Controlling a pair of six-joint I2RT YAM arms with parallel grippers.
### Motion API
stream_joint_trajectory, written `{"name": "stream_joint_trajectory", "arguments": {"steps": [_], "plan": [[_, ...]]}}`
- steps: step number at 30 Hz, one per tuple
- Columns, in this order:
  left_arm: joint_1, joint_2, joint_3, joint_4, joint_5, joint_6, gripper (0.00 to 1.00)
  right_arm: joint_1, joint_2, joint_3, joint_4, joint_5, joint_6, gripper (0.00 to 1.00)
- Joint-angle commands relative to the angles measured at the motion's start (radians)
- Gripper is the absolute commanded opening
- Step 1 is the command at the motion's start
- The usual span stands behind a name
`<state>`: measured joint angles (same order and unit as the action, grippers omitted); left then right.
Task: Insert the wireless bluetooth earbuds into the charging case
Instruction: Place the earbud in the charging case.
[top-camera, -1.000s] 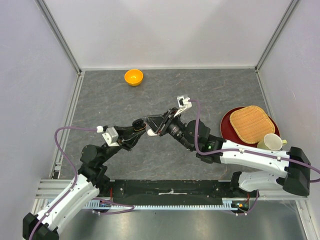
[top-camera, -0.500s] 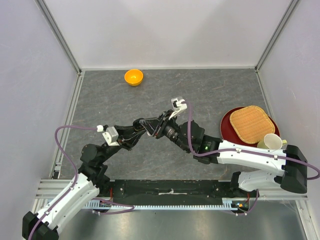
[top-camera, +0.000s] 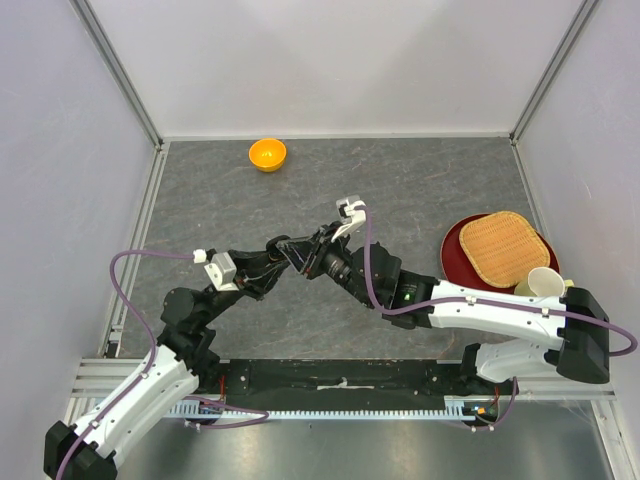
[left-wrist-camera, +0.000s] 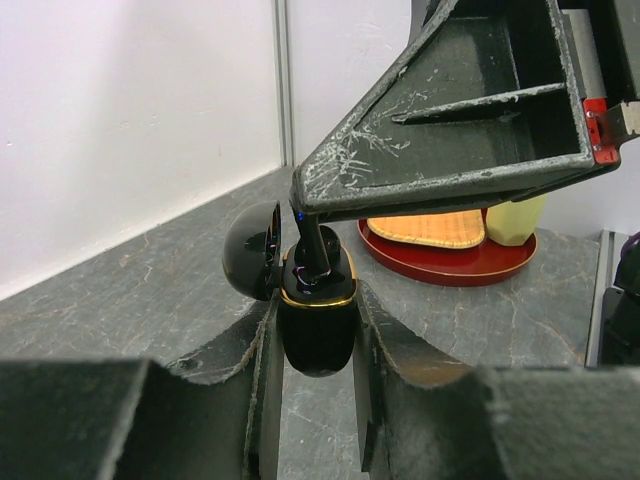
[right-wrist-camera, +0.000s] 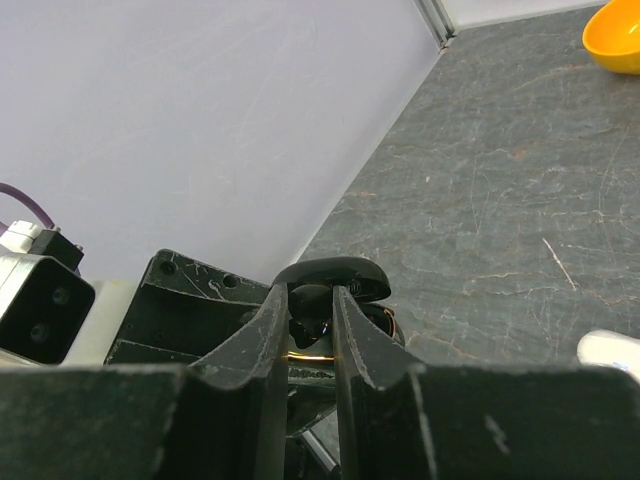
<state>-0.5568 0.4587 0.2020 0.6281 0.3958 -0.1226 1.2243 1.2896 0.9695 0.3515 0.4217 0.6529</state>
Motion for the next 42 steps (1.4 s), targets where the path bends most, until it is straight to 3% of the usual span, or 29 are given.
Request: {"name": "stream_joint_trajectory", "arguments": {"steps": [1,42], "plan": [[0.000,-0.002,0.031,0.059,0.003,-0.026,0.02,0.012,0.010,0.048,0.024,0.014,-0.019,0.00],[0.000,0.018,0.033,0.094,-0.014,-0.032,0.02,0.043,0.057,0.057,0.024,0.061,-0.030,0.00]]}}
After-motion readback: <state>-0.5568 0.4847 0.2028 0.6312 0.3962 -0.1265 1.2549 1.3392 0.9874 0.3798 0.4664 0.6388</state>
